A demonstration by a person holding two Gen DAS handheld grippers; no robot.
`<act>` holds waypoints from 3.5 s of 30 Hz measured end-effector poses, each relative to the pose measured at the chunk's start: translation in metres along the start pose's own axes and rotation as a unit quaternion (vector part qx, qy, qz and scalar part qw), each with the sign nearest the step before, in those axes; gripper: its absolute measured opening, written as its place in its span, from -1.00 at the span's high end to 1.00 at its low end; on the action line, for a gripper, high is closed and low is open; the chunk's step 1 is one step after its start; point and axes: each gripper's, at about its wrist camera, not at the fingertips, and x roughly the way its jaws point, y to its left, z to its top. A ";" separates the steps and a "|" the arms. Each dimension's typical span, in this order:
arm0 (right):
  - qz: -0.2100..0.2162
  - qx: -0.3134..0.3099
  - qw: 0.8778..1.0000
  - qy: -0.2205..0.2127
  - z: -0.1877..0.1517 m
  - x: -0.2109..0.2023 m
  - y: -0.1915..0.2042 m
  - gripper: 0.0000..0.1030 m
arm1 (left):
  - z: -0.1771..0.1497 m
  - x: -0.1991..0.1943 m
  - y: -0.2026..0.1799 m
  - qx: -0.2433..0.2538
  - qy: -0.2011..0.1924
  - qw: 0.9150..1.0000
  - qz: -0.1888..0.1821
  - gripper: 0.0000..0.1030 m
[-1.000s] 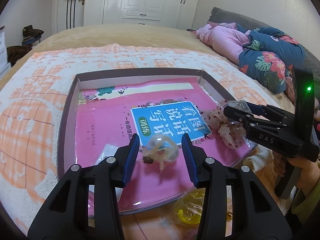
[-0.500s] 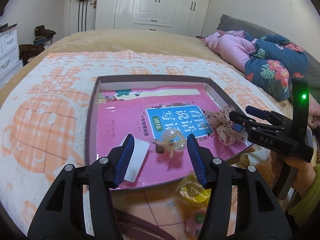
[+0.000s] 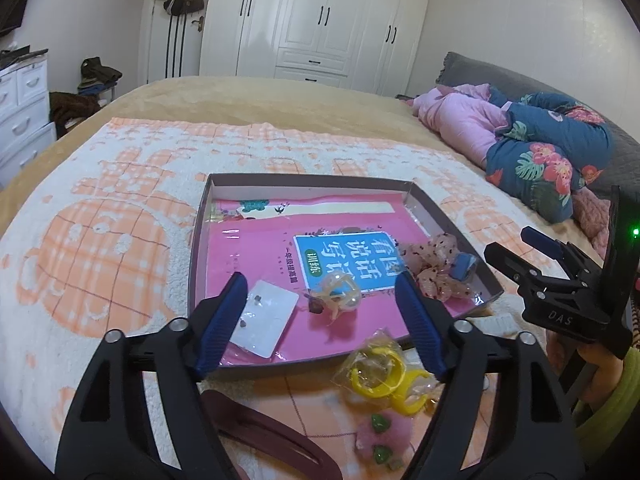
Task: Organize jewelry
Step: 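Open both grippers to drop the bead bag and pin case into the box, then withdraw both tools from the box toward the remaining accessories, then grasp the pink pom-pom clip with the left gripper while the right grasps the orange coil tie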
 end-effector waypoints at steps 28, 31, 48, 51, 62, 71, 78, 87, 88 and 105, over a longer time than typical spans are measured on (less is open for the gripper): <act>-0.005 -0.058 0.997 -0.055 -0.018 -0.062 0.024 -0.87 | -0.014 -0.049 0.002 -0.006 -0.051 0.999 -0.002 -0.72; -0.004 -0.054 0.997 -0.050 -0.023 -0.065 0.025 -0.87 | -0.015 -0.053 0.003 -0.007 -0.052 0.999 -0.002 -0.72; 0.009 -0.060 0.998 -0.018 -0.049 -0.079 0.032 -0.87 | -0.033 -0.060 0.001 0.007 -0.033 0.999 -0.001 -0.72; 0.008 -0.065 0.998 -0.012 -0.054 -0.081 0.034 -0.87 | -0.038 -0.059 0.000 0.012 -0.024 1.000 0.002 -0.72; 0.024 -0.047 0.998 0.022 -0.067 -0.082 0.032 -0.87 | -0.056 -0.052 -0.011 0.037 0.009 0.999 -0.009 -0.72; 0.035 -0.014 0.997 0.062 -0.074 -0.071 0.024 -0.78 | -0.071 -0.038 -0.027 0.066 0.038 0.997 -0.016 -0.71; 0.043 -0.007 0.995 0.085 -0.079 -0.057 0.022 -0.53 | -0.076 -0.028 -0.036 0.090 0.048 0.995 -0.022 -0.64; 0.071 0.035 0.990 0.120 -0.082 -0.034 0.016 0.14 | -0.079 -0.016 -0.046 0.115 0.055 0.991 -0.025 -0.22; 0.074 0.036 0.989 0.123 -0.082 -0.031 0.017 0.18 | -0.079 -0.015 -0.046 0.116 0.057 0.991 -0.026 -0.19; 0.113 0.054 0.983 0.131 -0.080 -0.018 0.021 0.81 | -0.081 0.001 -0.041 0.102 0.080 0.991 -0.030 0.03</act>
